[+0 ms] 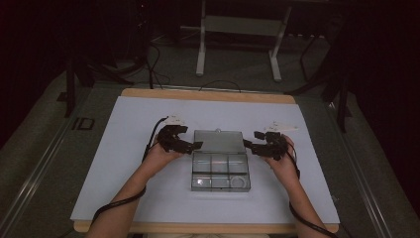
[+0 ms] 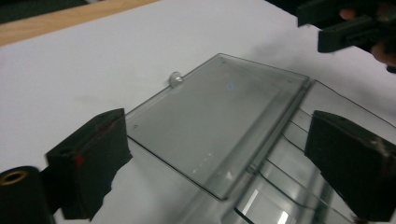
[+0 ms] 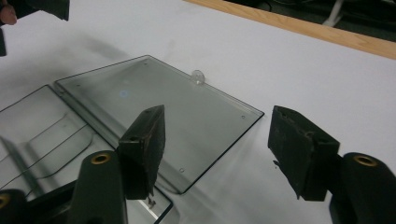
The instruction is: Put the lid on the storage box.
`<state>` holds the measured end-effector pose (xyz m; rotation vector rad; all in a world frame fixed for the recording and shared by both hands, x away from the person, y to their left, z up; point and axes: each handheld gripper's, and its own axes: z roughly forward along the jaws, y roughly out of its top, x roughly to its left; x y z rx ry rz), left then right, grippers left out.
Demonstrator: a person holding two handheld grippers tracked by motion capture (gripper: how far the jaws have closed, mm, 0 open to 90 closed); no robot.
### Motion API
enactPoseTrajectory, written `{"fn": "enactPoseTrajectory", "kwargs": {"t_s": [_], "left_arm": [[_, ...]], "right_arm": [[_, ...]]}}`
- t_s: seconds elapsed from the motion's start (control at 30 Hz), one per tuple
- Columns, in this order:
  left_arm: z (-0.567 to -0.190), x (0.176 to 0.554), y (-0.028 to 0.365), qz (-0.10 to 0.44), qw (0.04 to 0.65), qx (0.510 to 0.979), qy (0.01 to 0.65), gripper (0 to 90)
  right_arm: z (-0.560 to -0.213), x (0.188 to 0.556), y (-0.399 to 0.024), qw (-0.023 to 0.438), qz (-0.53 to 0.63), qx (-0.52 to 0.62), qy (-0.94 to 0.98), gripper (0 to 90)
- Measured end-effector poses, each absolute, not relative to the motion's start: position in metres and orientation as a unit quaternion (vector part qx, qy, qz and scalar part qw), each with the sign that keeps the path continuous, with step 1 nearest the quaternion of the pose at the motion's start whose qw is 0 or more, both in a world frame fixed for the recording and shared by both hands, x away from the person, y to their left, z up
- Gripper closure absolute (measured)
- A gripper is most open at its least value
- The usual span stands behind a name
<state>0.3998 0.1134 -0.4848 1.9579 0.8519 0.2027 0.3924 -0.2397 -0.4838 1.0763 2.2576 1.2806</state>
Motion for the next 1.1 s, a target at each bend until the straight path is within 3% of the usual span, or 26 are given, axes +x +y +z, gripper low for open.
{"fn": "enactPoseTrajectory", "kwargs": {"t_s": [0.17,0.47,0.8,1.1], "left_arm": [[-0.489,0.412,0.111,0.069,0.473,0.795,0.373,11.5],[-0.507,0.422,0.103,0.022,0.438,0.792,0.425,19.5],[-0.519,0.431,0.106,-0.018,0.411,0.771,0.486,33.0],[-0.527,0.431,0.103,-0.036,0.404,0.769,0.494,35.8]], "right_arm": [[-0.487,0.400,-0.236,0.164,0.446,0.383,0.792,43.6],[-0.498,0.419,-0.229,0.102,0.426,0.453,0.777,55.3],[-0.508,0.428,-0.225,0.080,0.405,0.492,0.766,57.0],[-0.516,0.433,-0.222,0.046,0.389,0.510,0.766,56.2]]}}
